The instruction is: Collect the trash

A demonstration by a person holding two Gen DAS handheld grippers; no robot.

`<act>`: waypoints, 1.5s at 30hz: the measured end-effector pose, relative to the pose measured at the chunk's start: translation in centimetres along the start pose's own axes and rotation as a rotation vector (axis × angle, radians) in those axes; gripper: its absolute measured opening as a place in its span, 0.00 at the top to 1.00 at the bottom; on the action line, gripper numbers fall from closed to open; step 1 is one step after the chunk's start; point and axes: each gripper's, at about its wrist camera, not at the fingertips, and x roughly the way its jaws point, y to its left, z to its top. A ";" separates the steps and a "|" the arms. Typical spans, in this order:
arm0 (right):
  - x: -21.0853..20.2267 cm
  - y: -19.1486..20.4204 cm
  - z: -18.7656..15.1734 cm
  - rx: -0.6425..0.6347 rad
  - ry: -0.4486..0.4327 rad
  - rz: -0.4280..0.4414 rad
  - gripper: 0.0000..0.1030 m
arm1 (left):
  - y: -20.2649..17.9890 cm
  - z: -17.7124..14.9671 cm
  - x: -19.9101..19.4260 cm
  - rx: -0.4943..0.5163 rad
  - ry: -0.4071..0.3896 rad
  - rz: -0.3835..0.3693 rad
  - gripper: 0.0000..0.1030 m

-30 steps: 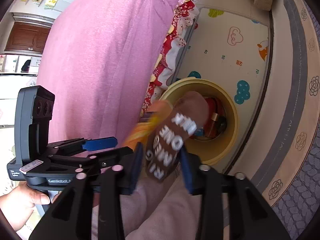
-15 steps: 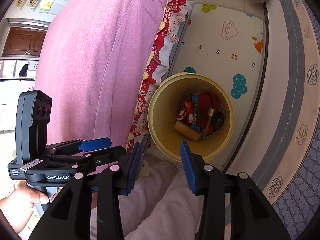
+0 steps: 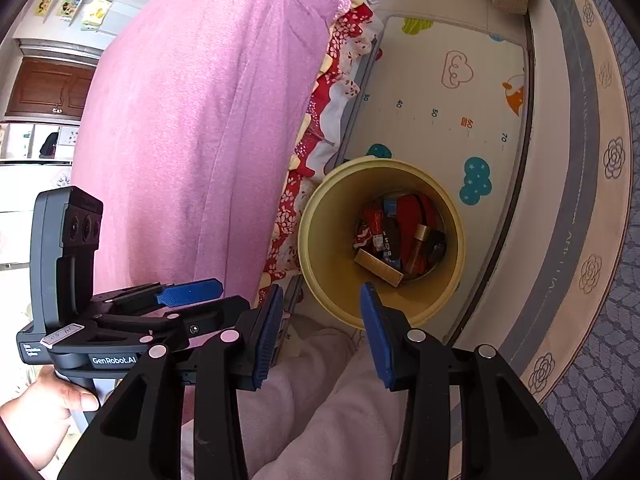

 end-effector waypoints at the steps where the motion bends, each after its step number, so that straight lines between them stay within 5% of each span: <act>1: -0.1 0.1 0.1 -0.002 0.000 0.000 0.61 | 0.0 -0.1 -0.2 0.000 -0.004 -0.002 0.32; 14: -1.3 3.8 0.8 -0.059 0.000 -0.026 0.61 | 0.4 -0.5 -3.3 -0.002 -0.060 -0.044 0.33; 22: -1.4 9.5 2.0 -0.177 0.016 -0.048 0.61 | 3.4 -1.2 -7.5 -0.058 -0.145 -0.074 0.32; 34: 2.9 26.5 2.6 -0.496 0.095 -0.016 0.61 | 14.4 -7.5 -17.1 -0.258 -0.336 -0.061 0.32; 45: 8.8 42.7 -2.2 -0.808 0.168 0.017 0.56 | 25.4 -16.9 -24.9 -0.513 -0.543 0.010 0.19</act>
